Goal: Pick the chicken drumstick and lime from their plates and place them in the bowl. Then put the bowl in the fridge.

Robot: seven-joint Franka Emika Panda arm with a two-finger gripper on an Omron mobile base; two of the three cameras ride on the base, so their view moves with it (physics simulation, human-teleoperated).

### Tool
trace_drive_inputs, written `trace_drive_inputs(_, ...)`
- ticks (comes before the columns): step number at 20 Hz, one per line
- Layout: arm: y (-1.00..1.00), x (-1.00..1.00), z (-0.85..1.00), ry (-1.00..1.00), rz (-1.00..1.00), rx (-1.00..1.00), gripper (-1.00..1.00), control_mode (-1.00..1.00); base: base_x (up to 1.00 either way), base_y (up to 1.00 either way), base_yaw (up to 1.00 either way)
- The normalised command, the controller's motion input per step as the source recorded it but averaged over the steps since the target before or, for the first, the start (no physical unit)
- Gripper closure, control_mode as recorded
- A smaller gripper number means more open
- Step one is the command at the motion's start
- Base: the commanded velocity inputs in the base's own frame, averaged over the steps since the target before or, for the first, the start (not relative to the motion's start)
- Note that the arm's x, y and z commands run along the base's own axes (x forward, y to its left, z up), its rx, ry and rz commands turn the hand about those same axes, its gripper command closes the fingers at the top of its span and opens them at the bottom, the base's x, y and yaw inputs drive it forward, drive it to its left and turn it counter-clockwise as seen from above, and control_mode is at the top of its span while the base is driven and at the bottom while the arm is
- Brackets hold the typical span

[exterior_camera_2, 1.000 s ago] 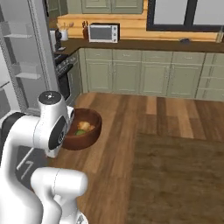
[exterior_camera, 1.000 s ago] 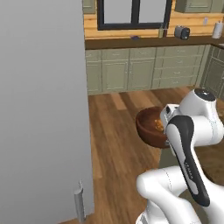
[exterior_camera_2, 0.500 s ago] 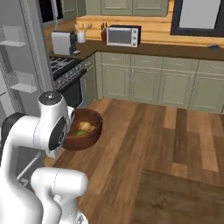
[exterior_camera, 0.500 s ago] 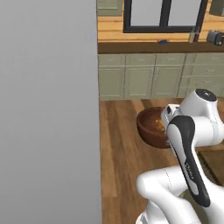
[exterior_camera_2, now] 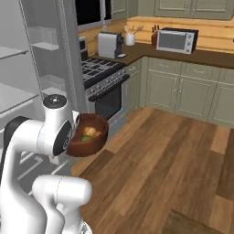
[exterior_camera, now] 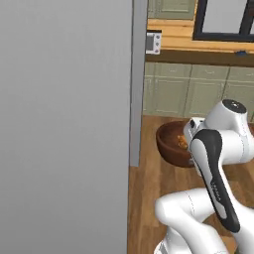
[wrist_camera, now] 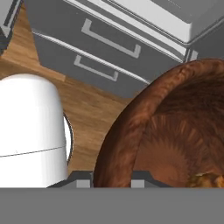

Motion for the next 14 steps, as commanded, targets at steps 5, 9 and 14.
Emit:
trace_drive_inputs(5, 0.0, 0.0, 0.0, 0.0, 0.0, 0.0, 1.0, 1.0, 0.1, -0.3, 0.59)
trace_drive_inputs(9, 0.0, 0.0, 0.0, 0.0, 0.0, 0.0, 1.0, 1.0, 0.22, -0.54, 0.71)
trace_drive_inputs(14, 0.0, 0.0, 0.0, 0.0, 0.0, 0.0, 1.0, 1.0, 0.31, -0.63, 0.59)
